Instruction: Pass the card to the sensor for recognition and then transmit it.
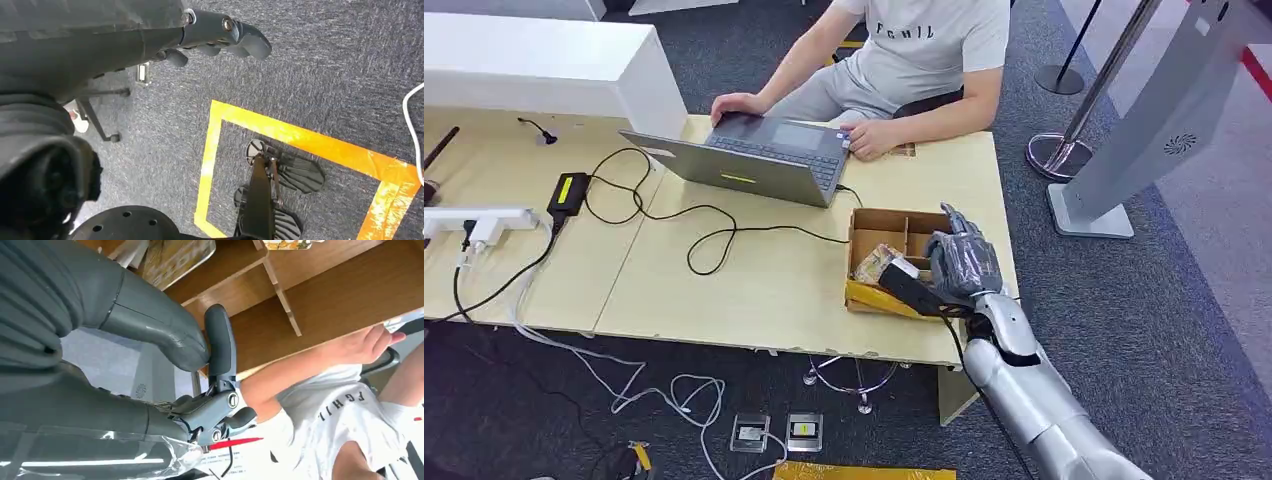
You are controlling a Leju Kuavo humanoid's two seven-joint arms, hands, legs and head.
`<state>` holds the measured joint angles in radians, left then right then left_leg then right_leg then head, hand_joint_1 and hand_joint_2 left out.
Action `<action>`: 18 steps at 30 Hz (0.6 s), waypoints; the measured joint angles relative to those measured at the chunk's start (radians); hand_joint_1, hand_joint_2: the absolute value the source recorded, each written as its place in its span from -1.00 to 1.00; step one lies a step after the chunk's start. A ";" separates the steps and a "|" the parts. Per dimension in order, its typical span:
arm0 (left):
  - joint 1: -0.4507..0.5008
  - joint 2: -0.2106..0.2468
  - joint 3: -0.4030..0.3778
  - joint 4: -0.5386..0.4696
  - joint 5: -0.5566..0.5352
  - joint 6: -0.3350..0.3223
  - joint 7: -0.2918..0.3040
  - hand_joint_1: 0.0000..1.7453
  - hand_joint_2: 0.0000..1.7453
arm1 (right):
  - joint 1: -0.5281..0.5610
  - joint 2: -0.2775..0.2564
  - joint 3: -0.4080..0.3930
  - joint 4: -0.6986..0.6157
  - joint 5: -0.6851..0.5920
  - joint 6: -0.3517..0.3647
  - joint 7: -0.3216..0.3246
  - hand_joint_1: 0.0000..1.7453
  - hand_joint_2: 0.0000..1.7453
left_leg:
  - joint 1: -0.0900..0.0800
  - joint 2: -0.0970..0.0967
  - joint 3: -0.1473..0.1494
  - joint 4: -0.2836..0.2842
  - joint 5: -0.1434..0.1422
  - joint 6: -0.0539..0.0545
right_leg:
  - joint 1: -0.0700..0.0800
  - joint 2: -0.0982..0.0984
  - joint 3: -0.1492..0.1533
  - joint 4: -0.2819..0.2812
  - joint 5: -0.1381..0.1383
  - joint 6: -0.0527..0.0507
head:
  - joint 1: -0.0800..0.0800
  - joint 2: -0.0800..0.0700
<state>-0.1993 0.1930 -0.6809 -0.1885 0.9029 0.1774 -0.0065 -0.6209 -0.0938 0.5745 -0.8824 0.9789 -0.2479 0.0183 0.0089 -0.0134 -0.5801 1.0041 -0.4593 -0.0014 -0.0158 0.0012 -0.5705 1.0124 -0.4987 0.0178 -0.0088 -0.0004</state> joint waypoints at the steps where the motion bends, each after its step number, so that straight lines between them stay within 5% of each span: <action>1: 0.000 0.000 0.000 0.000 0.002 0.001 0.000 -1.00 -1.00 | 0.000 0.000 -0.001 0.000 0.000 -0.007 -0.005 1.00 1.00 | 0.000 0.000 0.000 0.000 0.000 0.000 | 0.000 0.000 0.000 0.000 0.000 0.000 | 0.000 0.000; 11: 0.000 -0.003 0.000 0.000 0.009 0.006 0.000 -1.00 -1.00 | -0.009 0.009 -0.007 0.005 -0.002 -0.027 -0.028 1.00 1.00 | 0.000 0.000 -0.001 0.000 0.000 0.000 | 0.000 0.000 -0.001 0.000 0.000 0.000 | 0.000 0.000; 12: 0.000 -0.003 0.000 0.000 0.009 0.006 0.000 -1.00 -1.00 | -0.010 0.009 -0.007 0.005 -0.002 -0.027 -0.028 0.74 1.00 | 0.000 0.000 -0.001 0.000 0.000 0.000 | 0.000 0.000 -0.001 0.000 0.000 0.000 | 0.000 0.000; 13: 0.000 -0.003 0.000 0.000 0.009 0.006 0.000 -1.00 -1.00 | -0.011 0.010 -0.007 0.006 -0.002 -0.027 -0.028 0.06 1.00 | 0.000 0.000 -0.001 0.000 0.000 0.000 | 0.000 -0.001 -0.001 0.000 0.000 0.000 | 0.000 0.000; 14: 0.000 -0.004 0.000 0.000 0.010 0.006 0.000 -1.00 -1.00 | -0.012 0.011 -0.007 0.008 -0.002 -0.027 -0.028 -0.30 1.00 | 0.000 0.000 -0.002 0.000 0.000 0.000 | 0.000 0.000 -0.001 0.000 0.000 0.000 | 0.000 0.000; 15: 0.000 -0.004 0.000 0.000 0.010 0.006 0.000 -1.00 -1.00 | -0.014 0.012 -0.008 0.010 -0.003 -0.029 -0.029 -0.92 1.00 | 0.000 0.000 -0.002 0.000 0.000 0.000 | 0.000 0.000 -0.001 0.000 0.000 0.000 | 0.000 0.000; 18: 0.001 -0.004 0.000 0.000 0.010 0.007 0.000 -1.00 -1.00 | -0.014 0.015 -0.008 0.013 -0.004 -0.032 -0.031 -1.00 1.00 | 0.000 0.000 -0.002 0.000 0.000 0.000 | 0.000 0.000 -0.001 0.000 0.000 0.000 | 0.000 0.000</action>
<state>-0.1985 0.1892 -0.6809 -0.1884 0.9133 0.1843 -0.0065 -0.6352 -0.0793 0.5669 -0.8690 0.9747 -0.2800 -0.0122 0.0089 -0.0137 -0.5819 1.0041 -0.4593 -0.0014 -0.0158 0.0007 -0.5719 1.0124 -0.4987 0.0178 -0.0088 -0.0004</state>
